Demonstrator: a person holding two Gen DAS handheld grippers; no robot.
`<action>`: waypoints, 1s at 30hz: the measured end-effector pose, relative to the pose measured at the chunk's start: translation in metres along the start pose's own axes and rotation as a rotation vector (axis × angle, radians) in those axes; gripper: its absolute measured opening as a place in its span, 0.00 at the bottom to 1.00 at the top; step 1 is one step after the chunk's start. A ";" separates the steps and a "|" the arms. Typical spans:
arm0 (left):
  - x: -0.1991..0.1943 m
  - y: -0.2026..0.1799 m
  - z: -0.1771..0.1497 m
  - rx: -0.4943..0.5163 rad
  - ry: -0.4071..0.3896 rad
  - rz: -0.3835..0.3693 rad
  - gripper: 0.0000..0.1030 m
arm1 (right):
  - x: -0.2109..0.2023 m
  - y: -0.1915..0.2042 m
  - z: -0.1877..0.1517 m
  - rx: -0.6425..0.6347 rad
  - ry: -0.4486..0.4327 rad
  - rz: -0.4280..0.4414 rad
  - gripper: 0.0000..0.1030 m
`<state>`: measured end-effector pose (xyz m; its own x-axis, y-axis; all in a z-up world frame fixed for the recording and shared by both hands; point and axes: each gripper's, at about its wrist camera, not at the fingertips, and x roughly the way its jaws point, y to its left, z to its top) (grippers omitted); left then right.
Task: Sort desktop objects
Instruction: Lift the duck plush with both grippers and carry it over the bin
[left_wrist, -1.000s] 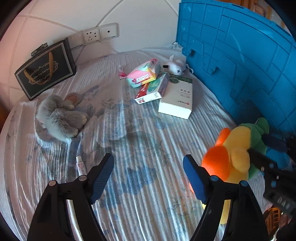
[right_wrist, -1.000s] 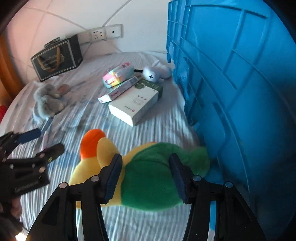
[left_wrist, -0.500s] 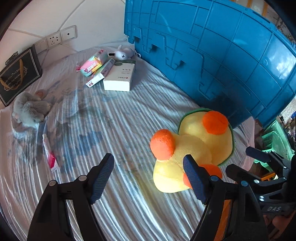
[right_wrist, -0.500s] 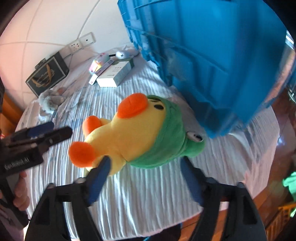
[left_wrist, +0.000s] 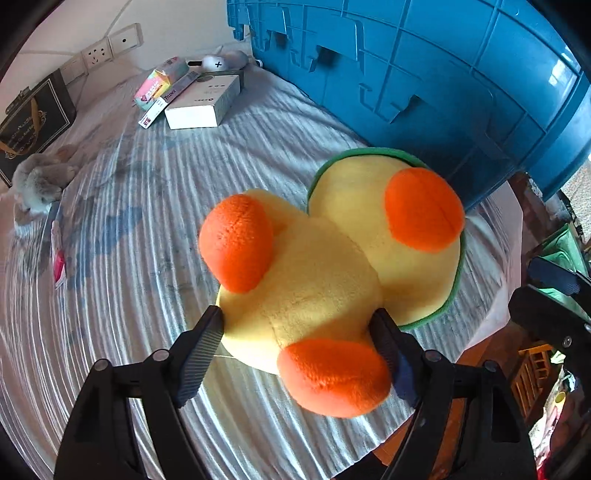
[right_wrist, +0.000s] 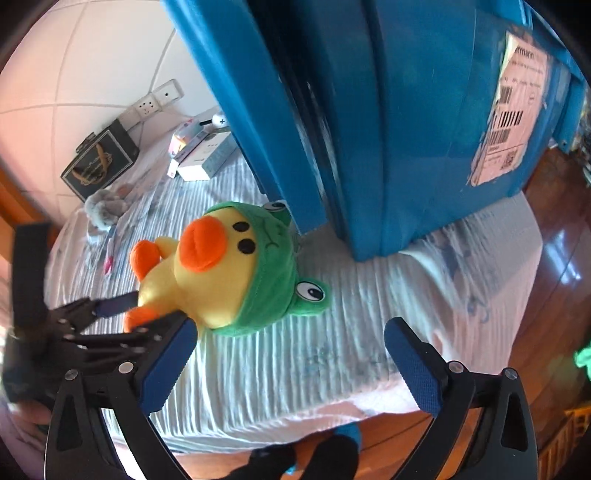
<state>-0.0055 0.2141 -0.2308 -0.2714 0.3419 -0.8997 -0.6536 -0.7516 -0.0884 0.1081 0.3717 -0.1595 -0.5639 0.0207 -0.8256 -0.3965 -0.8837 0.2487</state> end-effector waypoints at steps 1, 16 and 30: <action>0.000 -0.001 0.001 -0.006 -0.007 0.009 0.80 | 0.003 -0.001 0.000 -0.009 0.007 0.011 1.00; 0.025 0.002 -0.001 -0.018 0.018 -0.042 0.99 | 0.057 0.020 0.000 -0.097 -0.053 0.115 1.00; 0.035 0.015 0.007 0.109 0.015 0.001 0.97 | 0.063 0.035 -0.013 -0.110 -0.079 0.078 1.00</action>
<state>-0.0297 0.2185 -0.2612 -0.2621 0.3316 -0.9063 -0.7265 -0.6859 -0.0408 0.0678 0.3359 -0.2093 -0.6473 -0.0173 -0.7620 -0.2696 -0.9299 0.2501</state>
